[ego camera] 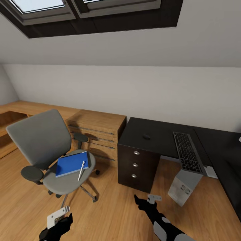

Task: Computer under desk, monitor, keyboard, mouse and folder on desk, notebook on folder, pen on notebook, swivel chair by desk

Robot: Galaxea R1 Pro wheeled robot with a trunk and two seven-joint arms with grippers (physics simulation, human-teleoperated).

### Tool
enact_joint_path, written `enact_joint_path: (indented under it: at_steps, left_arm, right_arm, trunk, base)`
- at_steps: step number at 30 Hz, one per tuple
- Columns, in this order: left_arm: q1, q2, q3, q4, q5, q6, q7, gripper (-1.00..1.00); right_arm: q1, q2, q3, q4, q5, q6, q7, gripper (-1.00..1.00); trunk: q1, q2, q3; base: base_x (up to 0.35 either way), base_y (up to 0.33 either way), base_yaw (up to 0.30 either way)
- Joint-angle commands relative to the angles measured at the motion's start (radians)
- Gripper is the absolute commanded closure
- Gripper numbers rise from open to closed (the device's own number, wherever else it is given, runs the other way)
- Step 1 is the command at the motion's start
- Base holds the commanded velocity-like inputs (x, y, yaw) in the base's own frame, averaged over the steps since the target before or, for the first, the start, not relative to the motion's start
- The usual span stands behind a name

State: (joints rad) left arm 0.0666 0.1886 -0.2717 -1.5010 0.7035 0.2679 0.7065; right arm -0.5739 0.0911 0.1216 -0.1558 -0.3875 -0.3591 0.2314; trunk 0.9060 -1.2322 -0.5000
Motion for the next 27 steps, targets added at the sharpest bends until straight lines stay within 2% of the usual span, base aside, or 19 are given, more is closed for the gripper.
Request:
enact_joint_path:
  at_steps: [1, 7, 11, 17, 21, 25, 27]
  left_arm:
    - [-0.003, -0.002, 0.001, -0.001, 0.005, 0.014, 0.007, -1.00]
    - [-0.055, -0.019, 0.042, 0.003, 0.005, 0.069, 0.021, -1.00]
    - [-0.097, -0.057, 0.068, -0.011, 0.004, 0.088, 0.049, -1.00]
    - [-0.117, -0.084, 0.084, -0.036, 0.005, 0.110, 0.082, -1.00]
    - [-0.121, -0.092, 0.084, -0.022, 0.010, 0.115, 0.088, -1.00]
    - [-0.122, -0.104, 0.056, 0.059, 0.009, 0.115, 0.090, -1.00]
    - [-0.123, -0.107, 0.043, 0.086, 0.005, 0.115, 0.091, -1.00]
  right_arm:
    - [-0.001, -0.001, 0.007, 0.002, -0.011, -0.012, 0.002, -1.00]
    - [-0.001, 0.004, 0.011, -0.005, -0.009, -0.035, -0.033, -1.00]
    - [-0.001, 0.008, 0.012, -0.033, -0.006, -0.034, -0.154, -1.00]
    - [-0.001, 0.016, 0.028, -0.055, 0.010, 0.000, -0.305, -1.00]
    - [-0.001, 0.021, 0.049, -0.061, 0.034, 0.011, -0.356, -1.00]
    - [-0.001, 0.025, 0.068, -0.061, 0.054, 0.018, -0.381, -1.00]
    - [-0.001, 0.031, 0.087, -0.069, 0.082, 0.026, -0.390, -1.00]
  trunk:
    - [0.000, -0.001, -0.001]
    - [0.000, -0.001, -0.001]
    - [0.000, -0.001, -0.001]
    - [0.000, -0.001, -0.001]
    - [0.000, -0.001, -0.001]
    - [0.000, -0.001, -0.001]
    - [0.000, -0.001, -0.001]
  base:
    - [0.000, 0.000, 0.000]
    - [0.000, 0.000, 0.000]
    - [0.000, 0.000, 0.000]
    - [0.000, 0.000, 0.000]
    - [0.000, 0.000, 0.000]
    - [0.000, 0.000, 0.000]
    - [0.000, 0.000, 0.000]
